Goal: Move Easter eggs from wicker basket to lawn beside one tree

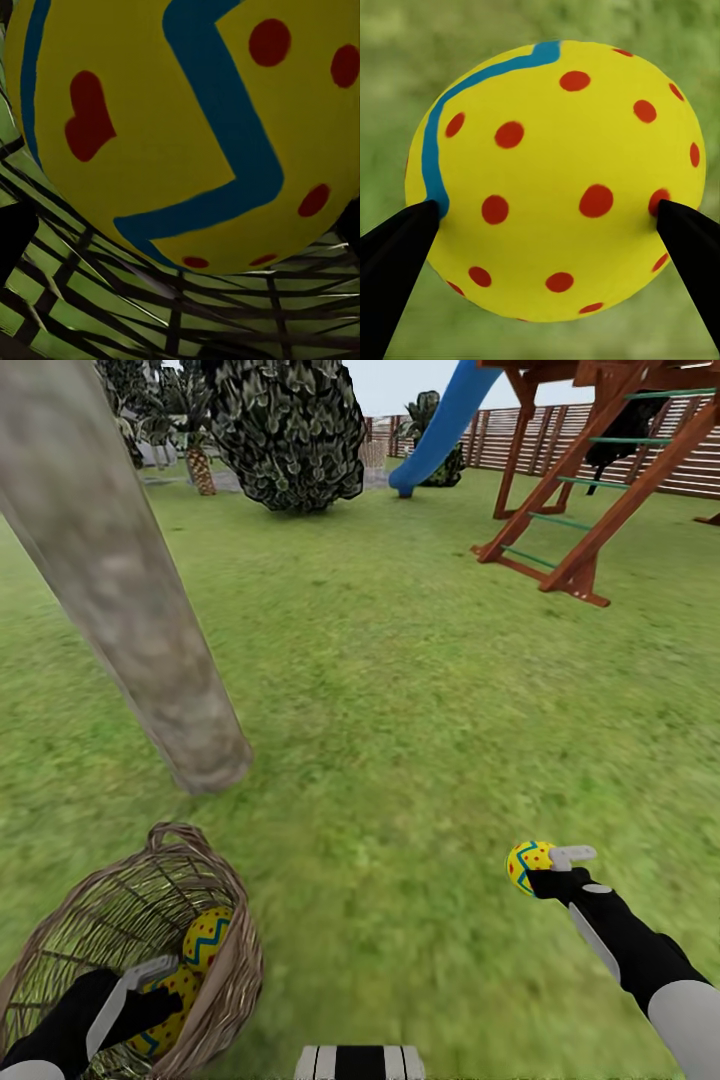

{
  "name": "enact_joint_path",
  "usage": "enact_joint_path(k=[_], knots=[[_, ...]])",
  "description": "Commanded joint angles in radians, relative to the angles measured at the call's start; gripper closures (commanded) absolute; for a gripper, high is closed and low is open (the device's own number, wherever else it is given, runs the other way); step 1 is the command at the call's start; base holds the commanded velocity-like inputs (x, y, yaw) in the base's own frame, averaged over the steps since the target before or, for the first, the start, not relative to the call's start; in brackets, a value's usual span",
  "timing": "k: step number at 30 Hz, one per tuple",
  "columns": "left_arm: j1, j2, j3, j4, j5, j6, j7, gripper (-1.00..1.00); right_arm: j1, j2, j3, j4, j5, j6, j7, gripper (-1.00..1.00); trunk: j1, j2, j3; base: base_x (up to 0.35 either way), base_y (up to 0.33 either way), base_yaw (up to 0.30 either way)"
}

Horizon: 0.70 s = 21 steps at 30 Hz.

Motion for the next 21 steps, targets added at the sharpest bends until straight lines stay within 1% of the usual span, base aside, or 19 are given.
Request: enact_joint_path(k=[1, 4, 8, 16, 19, 20, 21], knots=[[0.000, 0.000, 0.003, -0.001, 0.003, 0.006, 0.000, -1.00, -0.001, -0.001, 0.005, -0.001, -0.008, 0.004, -0.004, 1.00, 0.000, -0.001, -0.005, 0.000, 0.000, 0.000], [0.000, -0.001, 0.003, -0.001, 0.003, 0.006, 0.000, -1.00, -0.001, -0.001, 0.005, 0.000, -0.007, 0.004, -0.003, 1.00, 0.000, -0.001, -0.005, 0.010, 0.000, 0.000], [0.000, -0.014, 0.003, -0.001, 0.003, 0.006, 0.000, -1.00, -0.001, -0.001, 0.005, 0.000, -0.007, 0.004, -0.004, 1.00, 0.000, -0.001, -0.005, 0.225, 0.000, 0.000], [-0.001, -0.016, 0.003, -0.001, 0.002, 0.006, 0.002, -1.00, -0.001, 0.001, 0.006, 0.008, -0.007, 0.004, -0.004, 1.00, 0.000, -0.001, -0.005, 0.010, 0.000, 0.000], [-0.001, -0.015, 0.004, -0.003, 0.002, 0.006, 0.000, -1.00, -0.001, 0.008, 0.021, 0.009, -0.007, 0.004, -0.005, 1.00, 0.000, -0.001, -0.005, 0.000, 0.000, 0.000], [-0.001, -0.014, 0.004, -0.003, 0.002, 0.006, 0.000, 1.00, -0.001, 0.010, 0.022, 0.009, -0.007, 0.004, -0.006, 1.00, 0.000, -0.001, -0.005, 0.000, 0.000, 0.000], [-0.001, -0.013, 0.006, -0.003, 0.002, 0.006, 0.000, 1.00, -0.001, 0.011, 0.023, 0.009, -0.007, 0.004, -0.006, 1.00, 0.000, -0.001, -0.005, 0.000, 0.000, 0.000]])
